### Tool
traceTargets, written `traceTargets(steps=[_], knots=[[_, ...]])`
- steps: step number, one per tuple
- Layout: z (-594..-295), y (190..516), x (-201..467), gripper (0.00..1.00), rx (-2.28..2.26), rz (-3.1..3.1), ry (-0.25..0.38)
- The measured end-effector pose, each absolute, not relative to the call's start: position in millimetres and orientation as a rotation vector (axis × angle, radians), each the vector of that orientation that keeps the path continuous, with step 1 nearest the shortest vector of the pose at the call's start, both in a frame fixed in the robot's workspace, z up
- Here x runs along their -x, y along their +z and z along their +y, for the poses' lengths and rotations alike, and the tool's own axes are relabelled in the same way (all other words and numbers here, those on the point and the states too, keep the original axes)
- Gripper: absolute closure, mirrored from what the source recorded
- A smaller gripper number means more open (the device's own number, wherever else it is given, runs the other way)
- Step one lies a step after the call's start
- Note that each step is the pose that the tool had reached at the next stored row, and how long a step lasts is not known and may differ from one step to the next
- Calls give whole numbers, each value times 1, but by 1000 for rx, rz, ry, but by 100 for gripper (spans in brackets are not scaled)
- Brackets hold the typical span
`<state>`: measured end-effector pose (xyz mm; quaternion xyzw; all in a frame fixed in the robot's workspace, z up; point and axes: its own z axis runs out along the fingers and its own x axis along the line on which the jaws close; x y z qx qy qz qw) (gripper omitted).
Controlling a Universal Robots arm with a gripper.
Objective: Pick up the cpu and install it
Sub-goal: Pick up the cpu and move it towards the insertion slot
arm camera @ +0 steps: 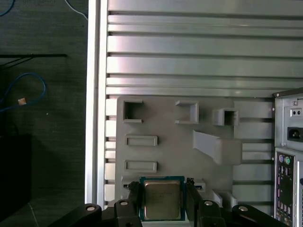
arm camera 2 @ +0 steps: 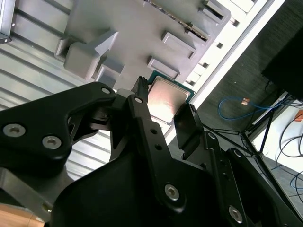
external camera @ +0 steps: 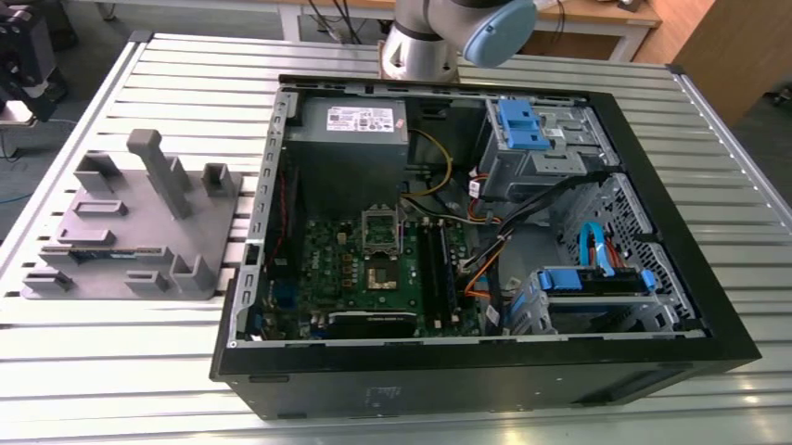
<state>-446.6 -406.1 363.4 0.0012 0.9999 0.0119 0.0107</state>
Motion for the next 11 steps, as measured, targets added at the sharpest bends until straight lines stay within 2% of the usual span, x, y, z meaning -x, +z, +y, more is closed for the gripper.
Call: traceTargets(steps=[11], knots=[[-406,364,445,53,-4,3120,37]])
